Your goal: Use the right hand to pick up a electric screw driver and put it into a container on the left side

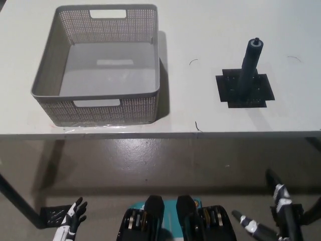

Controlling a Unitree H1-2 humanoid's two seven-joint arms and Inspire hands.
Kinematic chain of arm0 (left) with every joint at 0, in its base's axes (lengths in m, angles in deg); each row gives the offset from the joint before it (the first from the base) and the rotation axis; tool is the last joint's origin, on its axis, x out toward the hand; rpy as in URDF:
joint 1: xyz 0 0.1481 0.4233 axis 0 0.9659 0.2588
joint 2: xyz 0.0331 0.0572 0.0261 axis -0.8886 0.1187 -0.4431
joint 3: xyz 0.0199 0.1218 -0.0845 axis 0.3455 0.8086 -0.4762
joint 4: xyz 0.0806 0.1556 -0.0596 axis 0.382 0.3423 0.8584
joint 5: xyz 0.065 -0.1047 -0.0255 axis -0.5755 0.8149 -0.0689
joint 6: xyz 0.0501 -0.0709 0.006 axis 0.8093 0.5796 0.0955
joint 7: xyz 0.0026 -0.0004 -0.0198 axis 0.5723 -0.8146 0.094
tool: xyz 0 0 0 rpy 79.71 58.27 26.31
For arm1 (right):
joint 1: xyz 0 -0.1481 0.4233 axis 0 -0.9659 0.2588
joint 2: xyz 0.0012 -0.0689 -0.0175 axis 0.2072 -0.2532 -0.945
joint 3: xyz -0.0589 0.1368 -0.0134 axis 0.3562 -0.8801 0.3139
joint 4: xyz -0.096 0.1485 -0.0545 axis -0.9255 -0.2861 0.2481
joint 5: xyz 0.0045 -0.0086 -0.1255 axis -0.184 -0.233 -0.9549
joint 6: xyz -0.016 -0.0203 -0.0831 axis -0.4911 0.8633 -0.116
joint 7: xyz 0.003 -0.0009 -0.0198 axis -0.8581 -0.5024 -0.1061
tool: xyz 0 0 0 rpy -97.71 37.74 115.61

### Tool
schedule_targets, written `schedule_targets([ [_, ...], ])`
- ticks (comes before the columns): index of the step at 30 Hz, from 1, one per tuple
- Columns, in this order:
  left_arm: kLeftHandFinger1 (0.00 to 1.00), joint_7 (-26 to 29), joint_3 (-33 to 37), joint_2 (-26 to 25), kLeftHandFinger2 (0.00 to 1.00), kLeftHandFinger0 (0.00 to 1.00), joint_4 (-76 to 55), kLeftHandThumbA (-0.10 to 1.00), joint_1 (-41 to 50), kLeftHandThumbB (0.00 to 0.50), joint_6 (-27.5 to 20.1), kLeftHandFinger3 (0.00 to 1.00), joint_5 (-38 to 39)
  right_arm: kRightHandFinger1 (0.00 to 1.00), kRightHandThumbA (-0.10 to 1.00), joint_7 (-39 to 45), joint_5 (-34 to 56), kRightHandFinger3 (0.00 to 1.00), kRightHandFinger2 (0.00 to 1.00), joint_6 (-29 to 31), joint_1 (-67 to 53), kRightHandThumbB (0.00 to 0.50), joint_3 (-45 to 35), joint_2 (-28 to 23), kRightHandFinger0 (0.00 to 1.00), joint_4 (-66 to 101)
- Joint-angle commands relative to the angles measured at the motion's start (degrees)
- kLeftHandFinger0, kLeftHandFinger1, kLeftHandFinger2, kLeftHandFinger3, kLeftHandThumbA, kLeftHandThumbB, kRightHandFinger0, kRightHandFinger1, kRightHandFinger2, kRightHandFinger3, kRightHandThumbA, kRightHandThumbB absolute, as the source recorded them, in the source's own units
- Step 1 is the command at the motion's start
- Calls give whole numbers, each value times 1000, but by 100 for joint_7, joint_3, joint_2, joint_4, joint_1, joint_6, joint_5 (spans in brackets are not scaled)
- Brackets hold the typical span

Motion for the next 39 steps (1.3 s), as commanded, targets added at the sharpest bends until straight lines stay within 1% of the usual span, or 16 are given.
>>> schedule_targets([
  [1,1000,68,-31,-45,1000,1000,-301,1000,29,278,-337,1000,42,1000,954,-157,121,1000,1000,438,381,257,-243,-44,1000,358],
  [4,1000,86,-66,-31,1000,1000,-365,1000,29,270,-337,1000,57,1000,937,-168,90,1000,1000,438,684,258,-345,-59,1000,285],
  [6,1000,87,-89,-38,1000,1000,-362,1000,24,265,-337,1000,75,1000,981,-282,-77,1000,1000,438,938,293,-453,-34,1000,148],
  [9,1000,77,-109,-27,1000,1000,-382,1000,76,270,-337,1000,89,1000,996,-196,-34,1000,1000,437,1254,293,-563,-21,1000,-26],
  [10,1000,100,-108,-34,1000,1000,-385,1000,92,258,-337,1000,47,1000,995,-199,-23,1000,1000,437,1390,307,-619,4,1000,-109],
  [13,1000,75,-113,-23,1000,1000,-381,1000,114,256,-337,1000,94,1000,999,-88,190,1000,1000,104,1657,331,-699,18,1000,-125],
  [14,1000,52,-115,-21,1000,1000,-368,1000,118,249,-337,1000,129,1000,1000,51,472,1000,1000,-237,1845,378,-751,-32,1000,-161],
  [16,1000,38,-118,-23,1000,1000,-353,1000,120,252,-337,1000,151,1000,1000,242,872,1000,1000,-469,2025,388,-813,-87,1000,-249],
  [25,1000,85,-122,-25,1000,1000,-343,1000,171,251,-337,1000,88,1000,1000,693,1561,1000,1000,-831,3158,300,-1133,-199,1000,-1463],
  [28,1000,89,-124,-26,1000,1000,-338,1000,173,248,-337,1000,90,1000,1000,756,1616,1000,1000,-966,3383,319,-1193,-197,1000,-1746],
  [31,1000,130,-127,-40,1000,1000,-327,1000,160,241,-337,1000,43,1000,1000,934,1788,1000,1000,-1025,3709,286,-1269,-216,1000,-2180],
  [32,1000,142,-127,-45,1000,1000,-320,1000,157,246,-337,1000,23,1000,1000,963,1856,1000,1000,-1022,3799,250,-1311,-197,1000,-2292],
  [34,1000,123,-126,-37,1000,1000,-332,1000,177,248,-337,1000,49,1000,1000,965,1828,1000,1000,-1027,3950,229,-1330,-204,1000,-2527],
  [35,1000,107,-125,-33,1000,1000,-332,1000,182,251,-337,1000,64,1000,1000,985,1877,1000,1000,-1030,4069,232,-1366,-193,1000,-2690],
  [37,1000,120,-125,-46,1000,1000,-345,1000,195,241,-337,1000,41,1000,1000,1050,1936,1000,1000,-997,4278,306,-1415,-171,1000,-3008],
  [39,1000,119,-122,-49,1000,1000,-351,1000,213,244,-337,1000,31,1000,1000,1076,1936,1000,1000,-941,4359,311,-1430,-164,1000,-3162],
])
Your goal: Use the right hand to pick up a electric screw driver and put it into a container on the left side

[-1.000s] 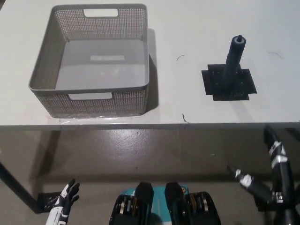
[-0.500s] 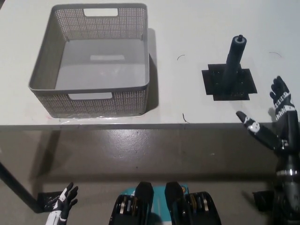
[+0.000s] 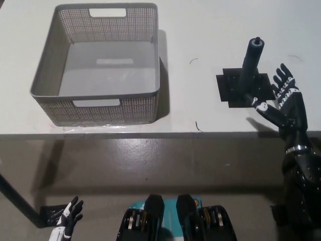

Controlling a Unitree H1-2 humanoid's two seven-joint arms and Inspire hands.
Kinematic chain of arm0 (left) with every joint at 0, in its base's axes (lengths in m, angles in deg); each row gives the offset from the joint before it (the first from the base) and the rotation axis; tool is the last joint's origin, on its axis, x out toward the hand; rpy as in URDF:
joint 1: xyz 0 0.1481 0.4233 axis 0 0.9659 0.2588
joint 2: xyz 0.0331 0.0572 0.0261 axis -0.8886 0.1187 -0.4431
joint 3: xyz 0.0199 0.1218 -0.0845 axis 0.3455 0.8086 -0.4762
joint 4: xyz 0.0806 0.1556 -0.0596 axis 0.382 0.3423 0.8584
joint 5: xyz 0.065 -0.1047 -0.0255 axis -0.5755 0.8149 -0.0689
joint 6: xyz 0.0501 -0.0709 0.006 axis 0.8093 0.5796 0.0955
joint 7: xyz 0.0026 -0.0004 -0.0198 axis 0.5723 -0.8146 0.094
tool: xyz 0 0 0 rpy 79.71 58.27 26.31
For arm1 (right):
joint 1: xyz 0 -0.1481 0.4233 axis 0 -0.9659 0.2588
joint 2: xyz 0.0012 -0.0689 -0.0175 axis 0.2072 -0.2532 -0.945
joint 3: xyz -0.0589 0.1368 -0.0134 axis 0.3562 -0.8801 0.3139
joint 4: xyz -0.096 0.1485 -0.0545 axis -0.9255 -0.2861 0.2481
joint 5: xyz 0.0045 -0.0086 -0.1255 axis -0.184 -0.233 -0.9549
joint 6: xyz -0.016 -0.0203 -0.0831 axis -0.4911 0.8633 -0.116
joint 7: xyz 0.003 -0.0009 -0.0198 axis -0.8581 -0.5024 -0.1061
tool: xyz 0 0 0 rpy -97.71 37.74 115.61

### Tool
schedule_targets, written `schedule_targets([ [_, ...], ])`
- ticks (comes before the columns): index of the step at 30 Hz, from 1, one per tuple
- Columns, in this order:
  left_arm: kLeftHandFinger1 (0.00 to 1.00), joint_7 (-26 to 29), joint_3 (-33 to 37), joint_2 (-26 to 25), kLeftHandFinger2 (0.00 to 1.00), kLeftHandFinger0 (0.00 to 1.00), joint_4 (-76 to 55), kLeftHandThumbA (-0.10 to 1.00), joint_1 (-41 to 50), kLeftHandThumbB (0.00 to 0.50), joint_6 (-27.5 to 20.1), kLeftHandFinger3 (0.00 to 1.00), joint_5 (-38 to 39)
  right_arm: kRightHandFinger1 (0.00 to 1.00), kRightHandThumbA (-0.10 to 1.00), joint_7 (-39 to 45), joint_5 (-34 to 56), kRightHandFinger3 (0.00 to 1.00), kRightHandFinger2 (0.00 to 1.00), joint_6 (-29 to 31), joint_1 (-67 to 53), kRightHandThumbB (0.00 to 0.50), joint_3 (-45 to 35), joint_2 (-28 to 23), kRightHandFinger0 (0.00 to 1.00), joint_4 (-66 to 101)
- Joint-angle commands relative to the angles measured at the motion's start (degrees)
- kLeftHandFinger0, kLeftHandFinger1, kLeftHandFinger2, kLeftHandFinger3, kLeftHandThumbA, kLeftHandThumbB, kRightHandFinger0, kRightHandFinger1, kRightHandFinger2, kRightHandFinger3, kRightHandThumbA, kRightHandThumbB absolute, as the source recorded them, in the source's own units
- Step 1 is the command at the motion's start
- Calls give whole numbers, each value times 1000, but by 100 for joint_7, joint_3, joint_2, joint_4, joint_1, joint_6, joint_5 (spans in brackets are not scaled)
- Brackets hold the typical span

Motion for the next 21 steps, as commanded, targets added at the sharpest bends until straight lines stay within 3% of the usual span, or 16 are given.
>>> schedule_targets([
  [1,1000,106,-42,-65,1000,1000,-143,1000,66,236,-215,1000,6,1000,1000,270,256,1000,1000,60,568,302,-94,-18,1000,-389],
  [10,1000,101,-56,-37,1000,1000,-137,1000,94,225,-215,1000,72,1000,1000,479,720,1000,1000,-103,1138,325,-402,139,1000,-1410],
  [16,1000,49,-55,-40,1000,1000,-177,1000,148,233,-215,1000,133,1000,1000,553,664,1000,1000,191,1549,317,-517,96,1000,-2424],
  [21,1000,-13,-43,-33,1000,1000,-190,1000,161,226,-215,1000,202,1000,1000,777,764,1000,1000,247,2030,355,-625,43,1000,-3212],
])
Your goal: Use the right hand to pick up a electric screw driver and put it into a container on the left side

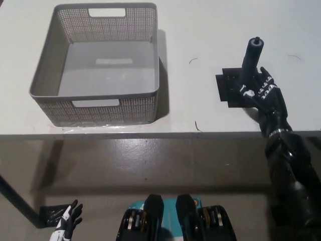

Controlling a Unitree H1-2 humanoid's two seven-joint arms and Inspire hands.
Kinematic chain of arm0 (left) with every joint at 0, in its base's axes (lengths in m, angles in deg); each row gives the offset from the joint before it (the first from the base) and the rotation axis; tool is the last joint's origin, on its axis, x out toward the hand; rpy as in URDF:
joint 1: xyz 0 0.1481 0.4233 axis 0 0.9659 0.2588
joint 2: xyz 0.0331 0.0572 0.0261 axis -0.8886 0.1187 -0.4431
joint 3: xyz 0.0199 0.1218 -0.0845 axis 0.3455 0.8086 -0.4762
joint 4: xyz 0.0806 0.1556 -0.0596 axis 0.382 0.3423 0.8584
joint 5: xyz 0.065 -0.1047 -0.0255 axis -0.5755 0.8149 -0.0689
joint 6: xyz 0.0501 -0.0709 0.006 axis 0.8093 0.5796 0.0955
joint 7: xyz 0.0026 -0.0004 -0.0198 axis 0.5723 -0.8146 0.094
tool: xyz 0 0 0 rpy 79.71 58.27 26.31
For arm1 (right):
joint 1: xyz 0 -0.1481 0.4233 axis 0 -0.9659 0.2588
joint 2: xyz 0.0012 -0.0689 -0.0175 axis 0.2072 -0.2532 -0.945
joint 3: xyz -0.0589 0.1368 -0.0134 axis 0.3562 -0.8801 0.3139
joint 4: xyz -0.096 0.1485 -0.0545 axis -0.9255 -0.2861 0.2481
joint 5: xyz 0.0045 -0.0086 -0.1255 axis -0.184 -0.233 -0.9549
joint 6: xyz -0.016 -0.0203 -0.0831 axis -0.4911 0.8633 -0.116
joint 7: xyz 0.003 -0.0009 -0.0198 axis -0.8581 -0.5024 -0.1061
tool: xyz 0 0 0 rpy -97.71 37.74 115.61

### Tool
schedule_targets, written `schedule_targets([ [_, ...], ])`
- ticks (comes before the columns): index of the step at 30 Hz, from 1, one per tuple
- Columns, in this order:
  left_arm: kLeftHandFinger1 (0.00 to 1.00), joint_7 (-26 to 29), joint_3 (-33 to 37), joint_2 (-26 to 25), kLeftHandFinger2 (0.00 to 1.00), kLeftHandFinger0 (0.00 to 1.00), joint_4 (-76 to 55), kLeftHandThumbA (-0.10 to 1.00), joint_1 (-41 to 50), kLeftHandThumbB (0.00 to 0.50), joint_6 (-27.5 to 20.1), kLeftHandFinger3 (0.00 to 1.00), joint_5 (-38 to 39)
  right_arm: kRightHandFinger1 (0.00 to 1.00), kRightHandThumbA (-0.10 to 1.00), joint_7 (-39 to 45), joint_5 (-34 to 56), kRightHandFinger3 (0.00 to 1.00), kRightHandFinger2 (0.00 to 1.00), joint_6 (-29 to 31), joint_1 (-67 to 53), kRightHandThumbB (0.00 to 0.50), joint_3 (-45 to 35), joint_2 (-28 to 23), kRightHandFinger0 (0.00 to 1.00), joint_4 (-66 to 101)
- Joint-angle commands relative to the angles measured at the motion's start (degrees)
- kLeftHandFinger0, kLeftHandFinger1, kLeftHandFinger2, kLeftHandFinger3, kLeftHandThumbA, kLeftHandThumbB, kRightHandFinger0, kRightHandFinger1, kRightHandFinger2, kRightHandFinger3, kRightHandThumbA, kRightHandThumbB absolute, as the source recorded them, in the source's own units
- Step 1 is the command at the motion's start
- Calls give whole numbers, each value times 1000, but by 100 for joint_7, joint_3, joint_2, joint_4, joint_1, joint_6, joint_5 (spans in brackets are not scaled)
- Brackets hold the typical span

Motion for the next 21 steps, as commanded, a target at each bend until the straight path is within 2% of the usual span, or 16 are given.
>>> schedule_targets([
  [1,1000,-9,-39,-38,1000,1000,-177,1000,76,221,-211,1000,176,1000,1000,390,220,1000,1000,204,760,365,-137,-55,1000,-676],
  [4,1000,-19,-14,-30,1000,1000,-166,1000,111,218,-211,1000,173,1000,985,544,415,1000,1000,39,1072,359,-337,-89,1000,-1107],
  [6,1000,-41,18,-15,1000,1000,-182,1000,206,229,-211,1000,179,1000,974,444,280,1000,1000,-32,1366,372,-305,-150,1000,-1509],
  [7,1000,-44,28,-14,1000,1000,-187,1000,236,238,-211,1000,174,1000,952,410,217,1000,1000,-83,1496,359,-262,-174,1000,-1653],
  [9,1000,-51,68,-22,1000,1000,-232,1000,342,235,-211,1000,151,1000,865,-132,-219,1000,1000,-147,1880,442,81,-227,1000,-2010],
  [10,1000,-50,71,-24,1000,1000,-236,1000,346,232,-211,1000,151,1000,848,-257,-294,1000,1000,-134,1944,445,154,-232,1000,-2074],
  [11,1000,-64,78,-18,1000,1000,-253,1000,369,224,-211,1000,169,1000,726,-662,-372,1000,1000,-132,2072,469,220,-210,1000,-2140],
  [12,1000,-57,77,-18,1000,1000,-243,1000,354,222,-211,1000,172,1000,562,-1309,-630,1000,1000,-211,2234,464,440,-192,1000,-2211],
  [14,1000,-49,80,-13,1000,1000,-237,1000,342,222,-211,1000,169,981,520,-1585,-717,1000,1000,-241,2312,463,566,-191,970,-2257],
  [15,1000,-62,50,-3,1000,1000,-221,1000,303,221,-211,1000,214,194,-11,-2229,-953,273,222,-340,2495,226,786,-150,252,-2313],
  [16,1000,-71,29,-21,1000,1000,-219,1000,280,211,-211,1000,230,8,-96,-2337,-1038,54,108,-293,2554,206,885,-88,10,-2321],
  [17,1000,-99,16,-35,1000,1000,-218,1000,276,208,-211,1000,261,0,-100,-2363,-1069,149,245,-196,2553,208,932,-35,0,-2315],
  [18,1000,-122,9,-49,1000,1000,-223,1000,279,207,-211,1000,281,0,-100,-2386,-1067,185,294,-161,2540,207,956,-7,0,-2312],
  [19,1000,-123,5,-50,1000,1000,-230,1000,291,197,-211,1000,283,17,-100,-2411,-1067,320,422,-172,2528,199,972,38,0,-2303],
  [21,1000,-74,14,-37,1000,1000,-220,1000,348,216,-211,1000,227,39,-100,-2420,-1034,365,487,-114,2450,166,985,98,0,-2299],
])
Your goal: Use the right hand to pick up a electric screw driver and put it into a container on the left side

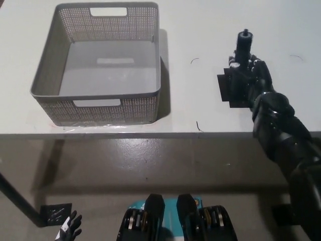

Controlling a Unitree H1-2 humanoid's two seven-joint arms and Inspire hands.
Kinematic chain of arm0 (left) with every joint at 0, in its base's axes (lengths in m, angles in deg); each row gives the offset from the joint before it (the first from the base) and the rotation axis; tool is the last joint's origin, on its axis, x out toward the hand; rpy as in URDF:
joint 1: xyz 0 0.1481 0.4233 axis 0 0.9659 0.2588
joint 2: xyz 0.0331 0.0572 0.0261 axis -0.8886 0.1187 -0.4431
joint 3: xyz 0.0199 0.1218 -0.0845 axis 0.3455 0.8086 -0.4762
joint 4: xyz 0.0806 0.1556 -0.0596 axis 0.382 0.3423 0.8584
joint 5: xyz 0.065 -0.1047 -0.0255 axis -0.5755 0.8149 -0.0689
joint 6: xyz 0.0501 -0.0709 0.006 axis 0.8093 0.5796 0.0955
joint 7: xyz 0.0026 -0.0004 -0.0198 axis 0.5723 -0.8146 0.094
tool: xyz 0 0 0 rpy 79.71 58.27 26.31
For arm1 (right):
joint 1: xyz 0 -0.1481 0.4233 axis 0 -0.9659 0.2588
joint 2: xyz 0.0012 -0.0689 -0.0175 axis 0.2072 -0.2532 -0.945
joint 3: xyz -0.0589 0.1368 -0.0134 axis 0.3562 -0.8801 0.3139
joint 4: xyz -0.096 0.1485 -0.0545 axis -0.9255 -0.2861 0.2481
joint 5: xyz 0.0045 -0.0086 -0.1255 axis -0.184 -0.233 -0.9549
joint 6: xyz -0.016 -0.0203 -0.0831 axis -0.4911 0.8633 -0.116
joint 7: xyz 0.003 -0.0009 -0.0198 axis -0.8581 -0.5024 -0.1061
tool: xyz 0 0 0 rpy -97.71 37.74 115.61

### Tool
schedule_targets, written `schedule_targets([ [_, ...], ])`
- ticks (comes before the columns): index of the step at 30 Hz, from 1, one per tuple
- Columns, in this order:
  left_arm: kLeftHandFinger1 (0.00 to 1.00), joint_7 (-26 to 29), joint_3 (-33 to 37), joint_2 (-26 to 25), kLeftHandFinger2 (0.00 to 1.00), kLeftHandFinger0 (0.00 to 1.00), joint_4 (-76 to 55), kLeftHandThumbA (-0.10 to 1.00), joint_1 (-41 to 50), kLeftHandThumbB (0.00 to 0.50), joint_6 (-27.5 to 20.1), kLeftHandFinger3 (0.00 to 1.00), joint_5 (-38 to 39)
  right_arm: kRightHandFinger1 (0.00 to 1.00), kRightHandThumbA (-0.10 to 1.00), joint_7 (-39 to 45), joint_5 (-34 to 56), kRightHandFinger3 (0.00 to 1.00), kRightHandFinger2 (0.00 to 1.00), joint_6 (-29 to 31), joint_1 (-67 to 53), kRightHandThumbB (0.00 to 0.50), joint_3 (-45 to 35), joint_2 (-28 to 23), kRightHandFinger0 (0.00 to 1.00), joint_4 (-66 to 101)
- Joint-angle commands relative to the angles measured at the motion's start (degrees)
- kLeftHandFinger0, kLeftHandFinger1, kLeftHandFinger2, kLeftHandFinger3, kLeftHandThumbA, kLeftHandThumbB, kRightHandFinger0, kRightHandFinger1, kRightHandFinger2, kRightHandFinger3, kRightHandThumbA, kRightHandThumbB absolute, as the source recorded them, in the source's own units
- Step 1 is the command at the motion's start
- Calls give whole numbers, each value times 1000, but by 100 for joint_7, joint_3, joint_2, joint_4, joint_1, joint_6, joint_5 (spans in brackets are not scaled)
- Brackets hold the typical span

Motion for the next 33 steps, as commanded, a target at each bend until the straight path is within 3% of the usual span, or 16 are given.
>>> schedule_targets([
  [1,1000,-34,-20,-40,1000,1000,-186,1000,89,216,-211,1000,101,62,-100,-1247,-514,384,524,118,623,165,281,172,0,-26],
  [2,1000,-27,-15,-40,1000,1000,-179,1000,103,227,-211,1000,87,114,-100,-1283,-479,455,581,146,582,153,262,189,0,-20],
  [7,1000,9,-28,-48,1000,1000,-149,1000,71,223,-211,1000,60,221,-100,-1440,-499,620,640,227,565,161,260,196,0,-14],
  [15,1000,-21,-33,-48,1000,1000,-94,1000,70,198,-211,1000,97,181,-100,-1512,-633,655,594,401,626,150,327,188,0,45],
  [17,1000,-44,-29,-56,1000,1000,-93,1000,87,199,-211,1000,108,179,-100,-1462,-633,615,597,573,640,160,321,196,0,82],
  [21,1000,-50,-53,-43,1000,1000,-79,1000,80,199,-211,1000,150,195,-100,-1452,-612,618,623,623,820,146,283,267,0,169],
  [24,1000,-27,-59,-43,1000,1000,-8,1000,56,195,-211,1000,133,151,-100,-1456,-646,639,599,774,1033,117,310,391,0,333],
  [28,1000,9,-60,-35,1000,1000,45,1000,40,180,-211,1000,100,183,-100,-1629,-863,623,605,979,1212,149,484,541,0,557],
  [33,1000,-16,-62,-33,1000,1000,184,990,44,174,-211,1000,128,195,-100,-1543,-972,690,617,950,1337,125,622,708,0,964],
])
